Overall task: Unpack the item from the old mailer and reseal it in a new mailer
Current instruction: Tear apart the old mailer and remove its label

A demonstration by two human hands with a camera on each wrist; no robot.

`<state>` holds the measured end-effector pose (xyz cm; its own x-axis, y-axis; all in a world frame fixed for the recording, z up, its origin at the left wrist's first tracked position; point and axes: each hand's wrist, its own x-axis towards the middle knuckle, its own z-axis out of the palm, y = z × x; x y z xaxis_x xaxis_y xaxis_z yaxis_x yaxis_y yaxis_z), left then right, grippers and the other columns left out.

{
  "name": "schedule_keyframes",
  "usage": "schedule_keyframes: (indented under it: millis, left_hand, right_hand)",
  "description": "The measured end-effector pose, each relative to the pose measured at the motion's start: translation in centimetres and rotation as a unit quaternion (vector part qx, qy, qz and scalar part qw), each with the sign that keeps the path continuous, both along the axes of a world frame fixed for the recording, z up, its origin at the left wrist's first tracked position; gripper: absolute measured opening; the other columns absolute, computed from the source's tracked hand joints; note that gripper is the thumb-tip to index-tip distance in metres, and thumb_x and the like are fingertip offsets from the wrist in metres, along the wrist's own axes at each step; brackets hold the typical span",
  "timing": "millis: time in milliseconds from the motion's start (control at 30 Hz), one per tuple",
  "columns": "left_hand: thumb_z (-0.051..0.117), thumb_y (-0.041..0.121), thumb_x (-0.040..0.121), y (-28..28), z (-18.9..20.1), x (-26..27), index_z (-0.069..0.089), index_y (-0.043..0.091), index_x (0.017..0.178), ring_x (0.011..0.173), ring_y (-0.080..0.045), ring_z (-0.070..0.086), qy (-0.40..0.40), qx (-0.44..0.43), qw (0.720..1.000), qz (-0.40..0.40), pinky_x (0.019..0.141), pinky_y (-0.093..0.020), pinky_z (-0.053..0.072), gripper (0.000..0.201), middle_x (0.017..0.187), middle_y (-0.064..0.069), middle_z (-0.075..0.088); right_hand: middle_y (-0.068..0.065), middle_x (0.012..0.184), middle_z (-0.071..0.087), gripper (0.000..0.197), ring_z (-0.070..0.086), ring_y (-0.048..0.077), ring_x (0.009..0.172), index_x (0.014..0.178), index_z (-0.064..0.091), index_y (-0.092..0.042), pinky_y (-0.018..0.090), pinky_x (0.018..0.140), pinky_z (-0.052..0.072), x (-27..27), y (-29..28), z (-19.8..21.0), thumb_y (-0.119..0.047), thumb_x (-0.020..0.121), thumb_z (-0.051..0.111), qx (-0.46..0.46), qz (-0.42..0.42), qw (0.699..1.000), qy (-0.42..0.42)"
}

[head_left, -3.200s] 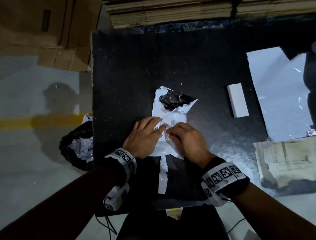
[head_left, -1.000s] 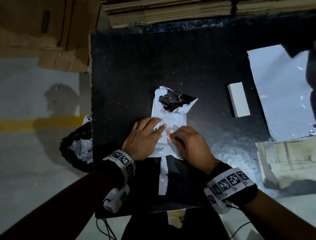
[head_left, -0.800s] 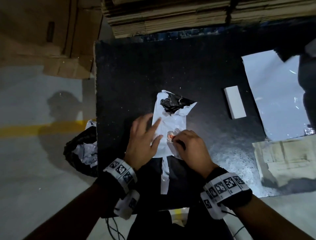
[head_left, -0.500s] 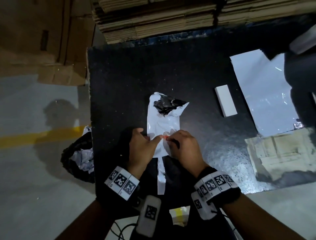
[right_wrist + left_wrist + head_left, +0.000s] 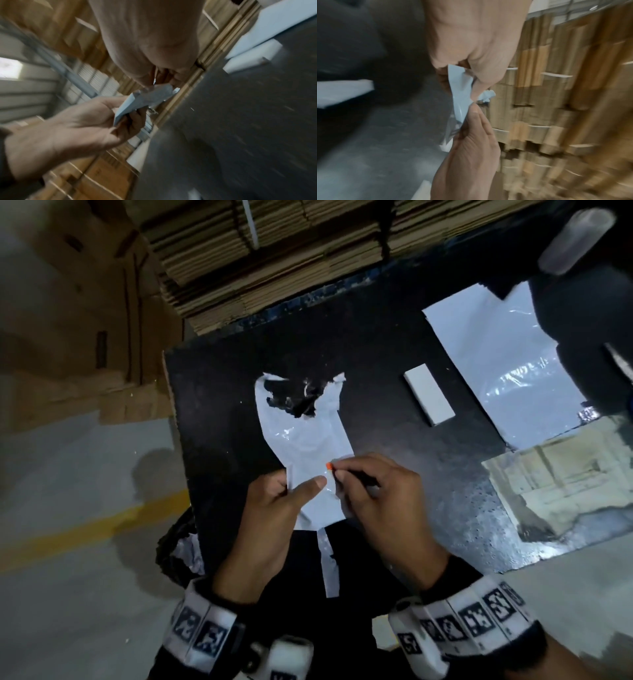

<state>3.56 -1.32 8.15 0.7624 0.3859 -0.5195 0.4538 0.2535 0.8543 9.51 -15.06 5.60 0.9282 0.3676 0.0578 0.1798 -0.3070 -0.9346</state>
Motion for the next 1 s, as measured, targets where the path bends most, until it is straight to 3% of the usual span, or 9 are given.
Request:
schedule_keyframes:
  millis: [133, 233, 333, 433, 567, 700, 767, 833, 1000]
  left_hand:
    - [0.066, 0.015, 0.079, -0.2, 3.8, 0.2, 0.077, 0.013, 0.080, 0.085, -0.025, 0.071, -0.057, 0.002, 0.998, -0.001, 0.080, -0.039, 0.055, 0.011, 0.090, -0.009, 0.075]
    - [0.064, 0.015, 0.078, -0.4, 5.5, 0.5, 0.077, 0.009, 0.082, 0.090, -0.029, 0.069, -0.083, -0.014, 0.996, 0.009, 0.088, -0.047, 0.052, 0.015, 0.093, -0.012, 0.075]
    - [0.063, 0.018, 0.079, -0.5, 6.9, 1.1, 0.079, 0.017, 0.083, 0.095, -0.028, 0.070, -0.091, -0.014, 0.996, 0.011, 0.092, -0.046, 0.054, 0.016, 0.097, -0.009, 0.075]
    - [0.066, 0.022, 0.080, -0.3, 7.9, 1.5, 0.077, 0.014, 0.082, 0.092, -0.028, 0.069, -0.093, 0.010, 0.996, 0.004, 0.093, -0.052, 0.050, 0.014, 0.095, -0.010, 0.075]
    - [0.067, 0.027, 0.078, 0.0, 9.2, 1.9, 0.074, 0.008, 0.074, 0.079, -0.020, 0.068, -0.100, 0.065, 0.993, 0.002, 0.079, -0.039, 0.055, 0.020, 0.083, -0.008, 0.074]
    - [0.072, 0.028, 0.081, 0.5, 9.8, 1.9, 0.064, -0.009, 0.075, 0.070, -0.025, 0.063, -0.110, 0.146, 0.983, -0.002, 0.067, -0.041, 0.053, 0.038, 0.083, -0.030, 0.067]
    - [0.071, 0.031, 0.080, 0.8, 9.9, 2.0, 0.065, -0.007, 0.073, 0.067, -0.034, 0.065, -0.108, 0.160, 0.981, -0.008, 0.065, -0.049, 0.054, 0.039, 0.079, -0.029, 0.066]
    - [0.071, 0.024, 0.084, 1.0, 10.1, 1.9, 0.071, -0.001, 0.077, 0.078, -0.038, 0.070, -0.107, 0.142, 0.984, -0.015, 0.074, -0.054, 0.055, 0.026, 0.080, -0.020, 0.072]
    - [0.067, 0.018, 0.086, 1.4, 10.7, 1.8, 0.074, 0.005, 0.079, 0.080, -0.030, 0.072, -0.098, 0.126, 0.987, -0.012, 0.074, -0.046, 0.057, 0.017, 0.082, -0.012, 0.075]
  right_hand:
    - [-0.005, 0.089, 0.071, 0.013, 0.067, 0.003, 0.081, 0.094, 0.076, -0.013, 0.015, 0.073, 0.053, 0.4, -0.4, 4.6, -0.006, 0.085, 0.068, 0.054, -0.002, 0.998, -0.015]
    - [-0.005, 0.093, 0.071, 0.012, 0.067, 0.002, 0.087, 0.092, 0.076, -0.012, 0.016, 0.078, 0.053, 0.6, -0.6, 6.9, -0.006, 0.083, 0.070, 0.060, 0.009, 0.997, -0.045]
    - [-0.004, 0.093, 0.072, 0.009, 0.067, 0.003, 0.087, 0.091, 0.076, -0.011, 0.021, 0.078, 0.055, 0.8, -0.6, 8.5, -0.009, 0.082, 0.073, 0.059, 0.007, 0.995, -0.077]
    - [-0.002, 0.092, 0.073, 0.010, 0.068, 0.008, 0.086, 0.090, 0.077, -0.009, 0.027, 0.077, 0.056, 0.9, -0.2, 9.6, -0.013, 0.081, 0.075, 0.039, -0.008, 0.990, -0.132]
    - [0.002, 0.091, 0.073, 0.010, 0.066, 0.014, 0.082, 0.091, 0.076, -0.008, 0.029, 0.075, 0.055, 1.3, 0.3, 10.6, -0.014, 0.084, 0.073, -0.026, -0.002, 0.973, -0.230]
    - [0.003, 0.088, 0.072, 0.011, 0.064, 0.017, 0.076, 0.087, 0.075, -0.007, 0.031, 0.070, 0.053, 1.6, 0.9, 11.1, -0.015, 0.087, 0.066, -0.069, 0.014, 0.960, -0.271]
    - [0.002, 0.084, 0.072, 0.012, 0.063, 0.017, 0.072, 0.083, 0.074, -0.007, 0.032, 0.067, 0.053, 1.7, 1.1, 11.3, -0.015, 0.086, 0.065, -0.073, 0.019, 0.960, -0.271]
    - [0.001, 0.080, 0.071, 0.009, 0.064, 0.013, 0.069, 0.080, 0.074, -0.008, 0.030, 0.064, 0.053, 2.1, 1.2, 11.5, -0.014, 0.084, 0.067, -0.055, 0.024, 0.969, -0.241]
    - [-0.006, 0.075, 0.071, 0.009, 0.066, 0.006, 0.068, 0.080, 0.076, -0.013, 0.026, 0.062, 0.054, 2.2, 1.2, 12.2, -0.009, 0.084, 0.068, 0.030, 0.031, 0.993, -0.109]
